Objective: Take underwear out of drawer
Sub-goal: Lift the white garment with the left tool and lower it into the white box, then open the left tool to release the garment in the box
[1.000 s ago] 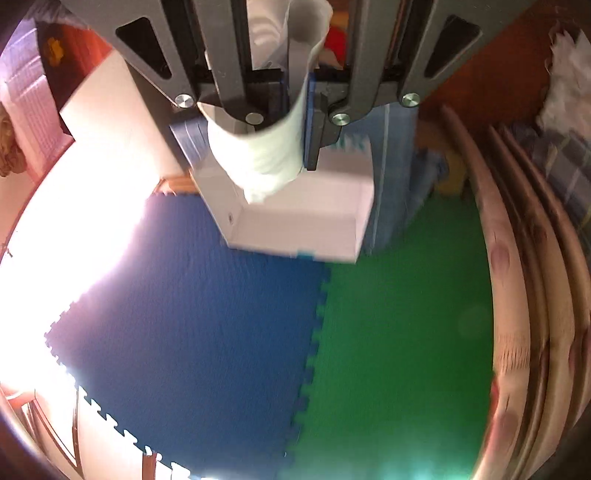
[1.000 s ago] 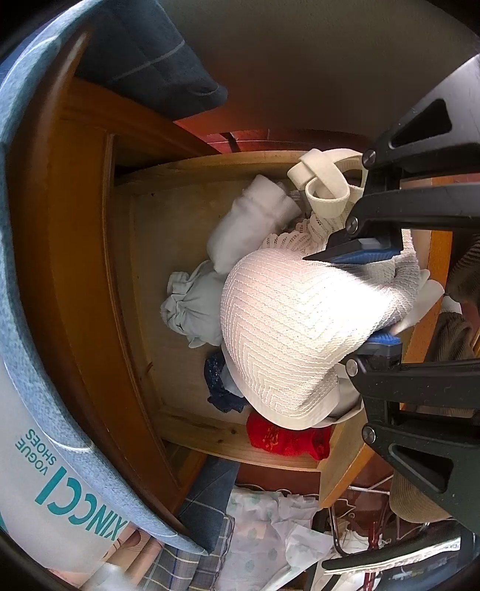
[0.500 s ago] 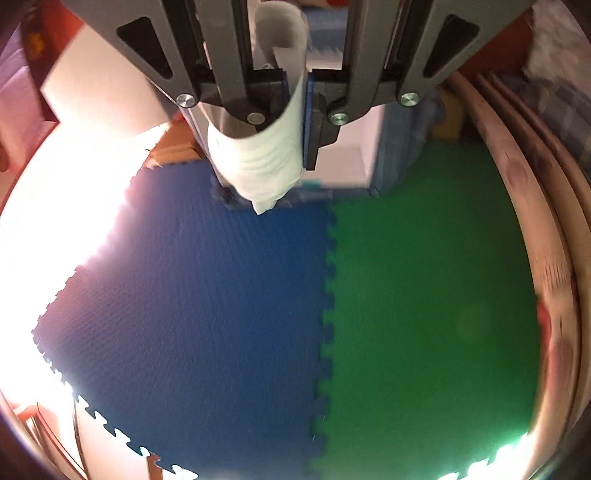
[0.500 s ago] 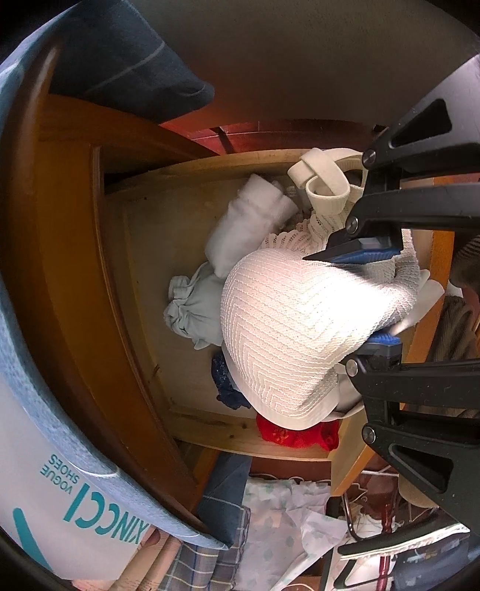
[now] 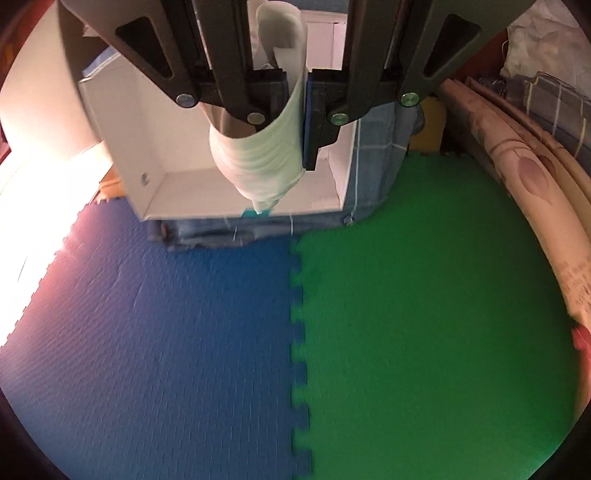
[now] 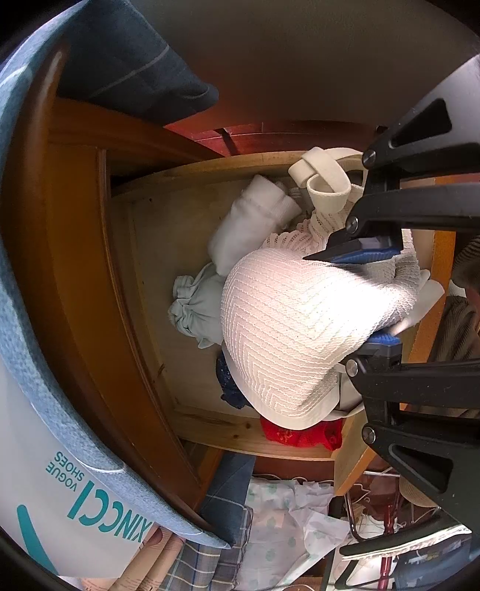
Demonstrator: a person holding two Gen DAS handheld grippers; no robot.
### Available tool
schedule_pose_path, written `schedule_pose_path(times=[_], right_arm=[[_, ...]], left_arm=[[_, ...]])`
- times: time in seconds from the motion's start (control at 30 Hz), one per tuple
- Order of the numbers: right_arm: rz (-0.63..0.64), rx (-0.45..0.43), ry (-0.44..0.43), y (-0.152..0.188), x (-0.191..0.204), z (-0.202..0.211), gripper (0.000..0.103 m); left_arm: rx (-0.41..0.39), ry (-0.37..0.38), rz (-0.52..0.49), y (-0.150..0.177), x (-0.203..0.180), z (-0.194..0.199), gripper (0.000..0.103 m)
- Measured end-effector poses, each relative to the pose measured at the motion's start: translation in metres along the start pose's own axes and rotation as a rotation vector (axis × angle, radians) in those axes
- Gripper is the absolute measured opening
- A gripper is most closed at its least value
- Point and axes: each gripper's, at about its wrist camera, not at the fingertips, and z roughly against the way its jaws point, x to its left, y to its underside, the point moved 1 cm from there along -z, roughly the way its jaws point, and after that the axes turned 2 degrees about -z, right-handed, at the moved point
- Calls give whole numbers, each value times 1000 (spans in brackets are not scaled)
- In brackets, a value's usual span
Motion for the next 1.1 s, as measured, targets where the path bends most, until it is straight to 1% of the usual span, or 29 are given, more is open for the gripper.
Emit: schedule_pose_path(times=[0.03, 0.1, 0.13, 0.2, 0.3, 0.33, 0.37, 0.4, 0.5, 0.53, 0.6, 0.8, 0.93, 1.1], right_arm=[[0, 1, -1, 0, 0, 0, 27], [0, 4, -2, -1, 0, -1, 27], [1, 7, -1, -1, 0, -2, 27], [5, 9, 1, -2, 1, -3, 27], [10, 10, 3, -2, 2, -3, 27], [11, 11, 4, -2, 2, -4, 27], [12, 14, 3, -2, 2, -4, 27], [13, 15, 4, -2, 2, -4, 27], [16, 14, 8, -2, 2, -4, 27], [15, 13, 9, -2, 2, -4, 27], [18, 14, 8, -2, 3, -3, 27], [23, 16, 19, -2, 5, -5, 27], [27, 14, 27, -2, 5, -5, 27], [32, -1, 35, 0, 7, -3, 27]], left_arm=[[10, -17, 0, 5, 1, -10, 5], [29, -16, 3, 17, 5, -25, 5], [41, -27, 8, 23, 7, -33, 5], [64, -35, 14, 32, 9, -44, 5], [105, -39, 45, 53, 15, -59, 5], [106, -41, 47, 56, 13, -61, 5], [112, -56, 48, 60, 14, -62, 5], [120, -55, 55, 60, 14, -60, 5], [169, -35, 120, 71, 21, -62, 5], [179, -42, 133, 76, 23, -62, 5], [186, -53, 146, 83, 24, -62, 5], [210, -32, 209, 90, 24, -57, 5], [220, -50, 212, 89, 17, -55, 5], [227, -53, 208, 86, 9, -54, 6]])
